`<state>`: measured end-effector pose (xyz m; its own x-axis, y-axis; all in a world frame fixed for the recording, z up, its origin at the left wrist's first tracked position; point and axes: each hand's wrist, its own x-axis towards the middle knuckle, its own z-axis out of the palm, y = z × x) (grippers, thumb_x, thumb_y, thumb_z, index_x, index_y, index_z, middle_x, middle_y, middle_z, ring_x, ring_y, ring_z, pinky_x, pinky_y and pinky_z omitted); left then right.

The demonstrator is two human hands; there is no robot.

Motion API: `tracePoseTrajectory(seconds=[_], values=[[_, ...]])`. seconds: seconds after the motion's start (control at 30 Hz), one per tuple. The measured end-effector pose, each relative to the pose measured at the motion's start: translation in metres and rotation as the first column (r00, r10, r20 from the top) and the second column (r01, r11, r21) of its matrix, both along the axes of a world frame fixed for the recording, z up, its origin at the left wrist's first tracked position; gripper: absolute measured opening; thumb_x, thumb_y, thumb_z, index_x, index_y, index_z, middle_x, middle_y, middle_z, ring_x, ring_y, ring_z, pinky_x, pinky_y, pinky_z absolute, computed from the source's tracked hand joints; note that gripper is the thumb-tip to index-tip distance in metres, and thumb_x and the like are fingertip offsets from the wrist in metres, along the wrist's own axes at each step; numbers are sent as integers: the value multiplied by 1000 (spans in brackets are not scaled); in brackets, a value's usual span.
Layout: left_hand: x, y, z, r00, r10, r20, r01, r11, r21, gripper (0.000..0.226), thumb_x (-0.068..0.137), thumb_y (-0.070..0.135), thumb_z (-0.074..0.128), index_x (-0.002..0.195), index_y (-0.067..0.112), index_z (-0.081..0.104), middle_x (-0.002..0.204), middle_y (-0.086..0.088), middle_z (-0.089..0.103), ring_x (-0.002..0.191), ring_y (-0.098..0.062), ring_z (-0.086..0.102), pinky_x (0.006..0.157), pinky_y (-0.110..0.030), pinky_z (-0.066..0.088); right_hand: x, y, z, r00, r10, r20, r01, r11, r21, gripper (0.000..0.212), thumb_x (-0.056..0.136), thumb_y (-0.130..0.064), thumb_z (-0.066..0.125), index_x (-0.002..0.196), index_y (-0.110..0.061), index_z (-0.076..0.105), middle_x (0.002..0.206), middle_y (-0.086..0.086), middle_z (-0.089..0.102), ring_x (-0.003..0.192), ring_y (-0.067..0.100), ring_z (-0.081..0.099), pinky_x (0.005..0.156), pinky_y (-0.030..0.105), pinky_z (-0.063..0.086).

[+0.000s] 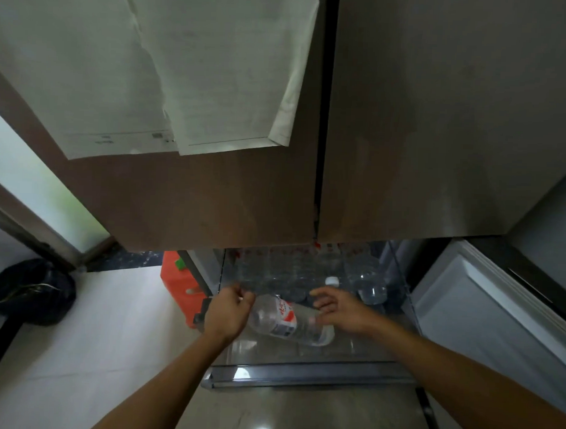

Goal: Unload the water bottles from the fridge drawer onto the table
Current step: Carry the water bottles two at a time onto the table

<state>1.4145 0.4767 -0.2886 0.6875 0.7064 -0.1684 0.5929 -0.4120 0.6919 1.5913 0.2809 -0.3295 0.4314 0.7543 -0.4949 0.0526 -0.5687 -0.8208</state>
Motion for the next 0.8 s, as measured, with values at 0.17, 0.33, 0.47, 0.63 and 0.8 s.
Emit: tracePoseTrajectory(seconds=[0.17, 0.33, 0.47, 0.63, 0.8], values=[[-14, 1, 6, 996, -38, -83, 60, 955, 290, 26, 92, 44, 45, 88, 20, 57, 78, -3, 69, 65, -18, 64, 66, -38, 58, 21, 19, -7, 589, -744, -316, 765, 639, -79, 31, 95, -27, 60, 116, -4, 60, 102, 16, 63, 89, 25, 60, 87, 42, 51], [-39, 5, 7, 987, -73, -141, 122, 916, 382, 31, 91, 47, 41, 101, 21, 55, 86, -4, 71, 67, -21, 66, 66, -41, 58, 24, 69, -22, 326, -796, -510, 877, 456, -151, 35, 92, -39, 62, 110, -9, 56, 98, 17, 58, 75, 25, 61, 72, 38, 56], [-52, 4, 10, 980, -95, -177, 165, 884, 438, 39, 88, 53, 32, 102, 23, 53, 86, -2, 71, 67, -21, 66, 65, -39, 57, 26, 85, -29, 252, -869, -427, 933, 334, -130, 41, 91, -48, 61, 73, -11, 57, 63, 8, 52, 42, 14, 46, 39, 23, 41], [-62, -1, 21, 971, -142, -193, 220, 849, 481, 36, 90, 51, 32, 103, 24, 51, 86, -2, 71, 66, -20, 66, 63, -36, 57, 38, 67, -38, 367, -924, -110, 928, 371, -23, 86, 79, -79, 44, 108, -1, 64, 93, 12, 61, 81, 28, 59, 76, 39, 50], [-57, -3, 37, 959, -223, -175, 283, 774, 566, 28, 93, 46, 36, 96, 23, 52, 76, 0, 69, 59, -17, 61, 57, -29, 51, 7, 19, 20, 415, -905, 93, 894, 425, 143, 39, 94, -30, 45, 90, 2, 65, 99, 24, 66, 92, 39, 62, 81, 45, 51]])
